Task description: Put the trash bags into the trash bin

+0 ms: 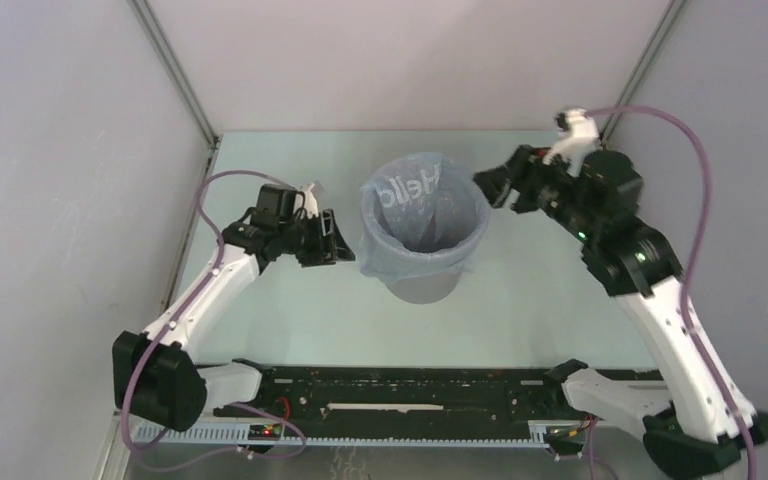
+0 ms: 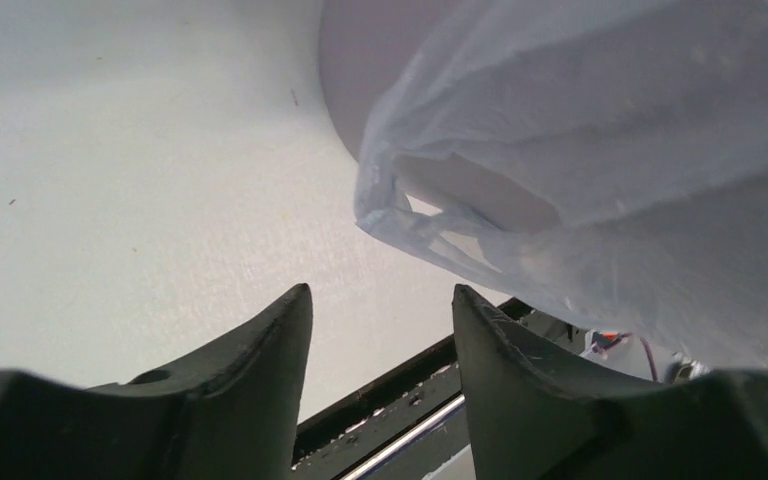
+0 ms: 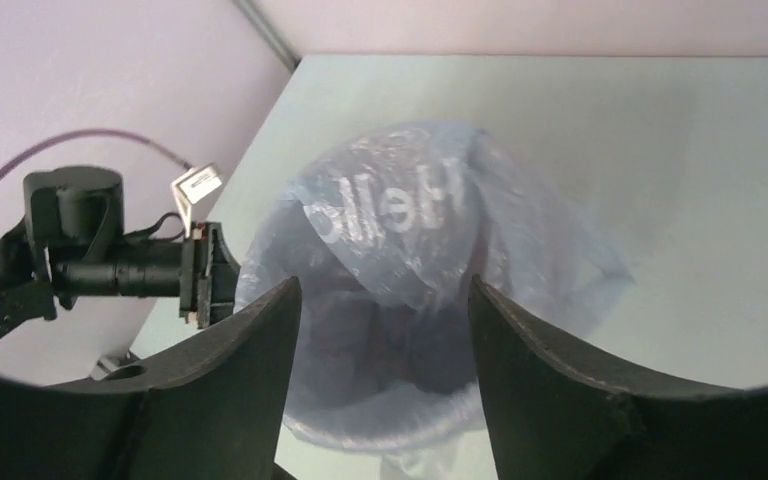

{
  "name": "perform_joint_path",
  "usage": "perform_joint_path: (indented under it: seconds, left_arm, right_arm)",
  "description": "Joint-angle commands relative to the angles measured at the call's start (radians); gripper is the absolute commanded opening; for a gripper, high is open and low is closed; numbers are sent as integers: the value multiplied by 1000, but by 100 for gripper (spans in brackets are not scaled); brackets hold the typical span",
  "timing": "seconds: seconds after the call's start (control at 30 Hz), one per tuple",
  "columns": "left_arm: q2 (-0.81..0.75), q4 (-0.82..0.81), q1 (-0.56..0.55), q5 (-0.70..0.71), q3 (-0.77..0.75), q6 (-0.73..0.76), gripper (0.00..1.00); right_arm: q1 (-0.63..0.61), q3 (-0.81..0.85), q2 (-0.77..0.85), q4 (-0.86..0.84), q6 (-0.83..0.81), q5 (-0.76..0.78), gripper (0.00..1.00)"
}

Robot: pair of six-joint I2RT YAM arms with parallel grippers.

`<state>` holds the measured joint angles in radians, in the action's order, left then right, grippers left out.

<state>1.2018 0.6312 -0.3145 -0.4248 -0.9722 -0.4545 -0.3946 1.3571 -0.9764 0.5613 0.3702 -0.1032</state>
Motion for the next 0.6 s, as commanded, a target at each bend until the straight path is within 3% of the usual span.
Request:
perform_joint_path:
  seconds: [0.0, 0.2, 0.37, 0.57]
  left_arm:
    - [88, -46, 35, -58, -70, 11, 56]
    - [208, -137, 35, -120, -86, -18, 51]
    - [281, -141, 32, -158, -93, -5, 49]
    - [335, -146, 29, -164, -96, 10, 48]
  right_arm:
    - [-116, 74, -212, 16, -84, 83, 67]
    - [-250, 123, -436, -23, -115, 158, 62]
    - [-289, 126, -601, -71, -61, 240, 54]
    - [-306, 40, -700, -300, -45, 258, 57]
